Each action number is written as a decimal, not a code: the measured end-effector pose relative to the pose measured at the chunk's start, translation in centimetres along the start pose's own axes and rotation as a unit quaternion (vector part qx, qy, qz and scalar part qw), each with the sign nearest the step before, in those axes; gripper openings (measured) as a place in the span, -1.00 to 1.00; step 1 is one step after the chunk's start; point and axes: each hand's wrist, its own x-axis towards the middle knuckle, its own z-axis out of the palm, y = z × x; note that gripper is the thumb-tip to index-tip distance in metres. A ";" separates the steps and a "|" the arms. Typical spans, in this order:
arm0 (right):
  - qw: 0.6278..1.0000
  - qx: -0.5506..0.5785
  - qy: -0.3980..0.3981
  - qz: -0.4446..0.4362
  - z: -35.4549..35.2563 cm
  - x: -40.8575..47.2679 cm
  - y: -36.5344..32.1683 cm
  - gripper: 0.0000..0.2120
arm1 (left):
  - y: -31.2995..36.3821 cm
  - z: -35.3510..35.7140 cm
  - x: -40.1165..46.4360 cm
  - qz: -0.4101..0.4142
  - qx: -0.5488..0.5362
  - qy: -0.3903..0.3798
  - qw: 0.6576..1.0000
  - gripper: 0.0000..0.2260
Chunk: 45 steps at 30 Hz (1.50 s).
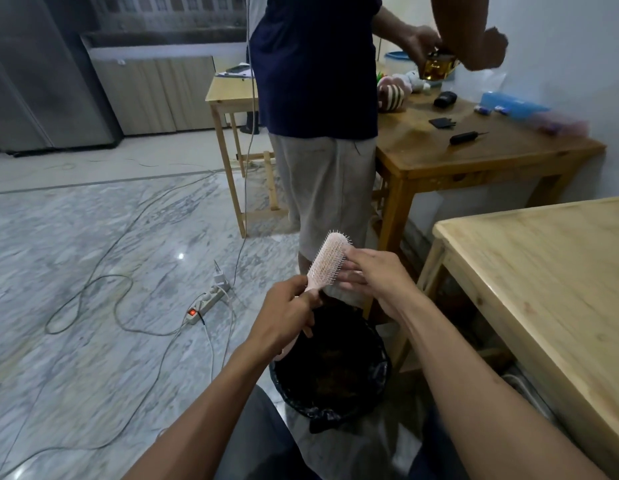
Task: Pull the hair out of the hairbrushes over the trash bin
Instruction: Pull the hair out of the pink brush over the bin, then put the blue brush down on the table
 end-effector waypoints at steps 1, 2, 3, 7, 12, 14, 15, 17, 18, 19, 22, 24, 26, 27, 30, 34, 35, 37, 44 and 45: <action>1.000 0.008 -0.002 -0.007 -0.1 -0.1 -0.4 -0.77 | 0.3 0.2 -0.1 0.001 -0.001 -0.005 1.000 -0.83; 1.000 0.020 0.004 -0.013 -0.2 -0.3 -0.8 -0.77 | 0.6 0.3 -0.1 0.004 -0.001 -0.010 1.000 -0.83; 0.999 0.032 0.015 -0.018 -0.4 -0.5 -1.3 -0.81 | 1.1 0.5 -0.1 0.012 0.004 -0.017 1.000 -0.83; 0.995 0.052 0.074 -0.045 -1.9 -0.9 -3.7 -0.93 | 3.1 1.2 0.4 0.079 0.090 -0.034 0.992 -0.74; 0.987 0.078 0.123 -0.071 -4.2 -2.1 -6.7 -0.92 | 6.6 2.4 1.1 0.129 0.139 -0.014 0.982 -0.68; 0.984 0.081 0.134 -0.088 -5.1 -3.2 -8.0 -0.92 | 8.0 3.0 1.2 0.147 0.140 -0.018 0.979 -0.68; 0.983 0.080 0.138 -0.096 -5.6 -3.8 -8.6 -0.92 | 8.6 3.3 1.1 0.160 0.143 -0.021 0.976 -0.68; 0.980 0.077 0.150 -0.107 -6.8 -4.9 -9.6 -0.91 | 9.8 4.1 0.9 0.183 0.154 -0.025 0.971 -0.66; 0.978 0.075 0.159 -0.110 -7.4 -5.3 -10.1 -0.89 | 10.5 4.4 0.7 0.195 0.156 -0.027 0.968 -0.66; 0.977 0.072 0.169 -0.113 -8.1 -5.8 -10.6 -0.87 | 11.1 4.8 0.5 0.204 0.153 -0.032 0.966 -0.67; 0.969 0.077 0.198 -0.124 -10.7 -7.5 -11.8 -0.85 | 12.8 6.2 -0.1 0.231 0.142 -0.052 0.961 -0.70; 0.962 0.086 0.221 -0.136 -12.6 -8.7 -12.4 -0.87 | 14.1 7.4 -0.7 0.256 0.150 -0.068 0.953 -0.70; 0.954 0.091 0.244 -0.146 -14.4 -10.0 -12.8 -0.90 | 15.5 8.8 -1.2 0.276 0.159 -0.081 0.944 -0.68; 0.950 0.090 0.256 -0.153 -15.5 -10.7 -13.0 -0.90 | 16.2 9.6 -1.4 0.279 0.161 -0.085 0.943 -0.67; 0.936 0.093 0.294 -0.170 -19.0 -13.0 -13.2 -0.89 | 18.0 12.8 -2.2 0.292 0.157 -0.108 0.937 -0.69; 0.916 0.095 0.346 -0.182 -24.3 -16.6 -13.2 -0.91 | 20.1 18.1 -3.5 0.315 0.166 -0.143 0.923 -0.77; 0.911 0.094 0.358 -0.181 -25.7 -17.5 -13.1 -0.91 | 20.5 19.5 -3.9 0.319 0.162 -0.155 0.921 -0.80; 0.902 0.086 0.383 -0.178 -28.4 -19.2 -12.8 -0.90 | 21.3 22.2 -4.8 0.329 0.158 -0.174 0.914 -0.85; 0.860 0.103 0.478 -0.145 -38.0 -23.8 -10.0 -0.87 | 23.4 31.8 -7.6 0.359 0.142 -0.240 0.891 -0.85; 0.856 0.109 0.487 -0.135 -39.2 -24.4 -9.4 -0.85 | 23.5 33.1 -7.9 0.361 0.144 -0.254 0.885 -0.84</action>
